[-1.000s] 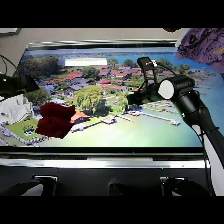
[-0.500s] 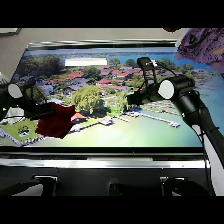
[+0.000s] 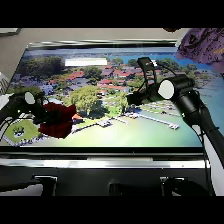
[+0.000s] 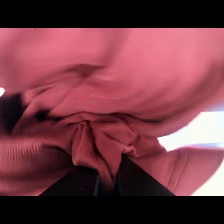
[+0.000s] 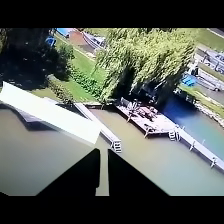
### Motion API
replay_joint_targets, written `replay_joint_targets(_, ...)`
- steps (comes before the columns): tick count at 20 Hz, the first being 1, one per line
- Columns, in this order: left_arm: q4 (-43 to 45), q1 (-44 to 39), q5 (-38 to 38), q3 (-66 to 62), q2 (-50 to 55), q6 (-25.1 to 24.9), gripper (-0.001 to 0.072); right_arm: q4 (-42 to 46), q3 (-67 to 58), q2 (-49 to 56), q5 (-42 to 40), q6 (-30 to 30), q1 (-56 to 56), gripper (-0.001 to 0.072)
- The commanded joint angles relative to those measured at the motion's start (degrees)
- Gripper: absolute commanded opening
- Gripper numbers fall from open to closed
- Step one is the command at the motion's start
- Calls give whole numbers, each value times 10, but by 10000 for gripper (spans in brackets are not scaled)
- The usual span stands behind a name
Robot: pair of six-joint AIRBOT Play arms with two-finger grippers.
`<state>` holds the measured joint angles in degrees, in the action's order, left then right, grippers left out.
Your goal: Fold the clothes and pants, and hang the long-sleeved shirts on hangers.
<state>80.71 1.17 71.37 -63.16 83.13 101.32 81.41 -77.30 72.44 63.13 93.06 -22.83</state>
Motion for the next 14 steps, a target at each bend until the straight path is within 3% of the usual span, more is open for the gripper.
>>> replay_joint_targets(1, -198, -32, 1, -4, -10, -62, 17, 3, -1, -5, 14, 8, 0, 134)
replay_joint_targets(5, -355, -177, -75, -7, -28, -57, 17, 59, -9, -48, 61, 26, 0, 134)
replay_joint_targets(10, -377, -380, -326, -7, -2, 42, 17, 167, -8, -117, 150, 40, 0, 150)
replay_joint_targets(13, -377, -448, -468, -7, 51, 74, 22, 179, -7, -123, 162, 34, 0, 286)
replay_joint_targets(14, -378, -455, -490, -8, 69, 76, 94, 180, -3, -122, 153, 33, 0, 296)
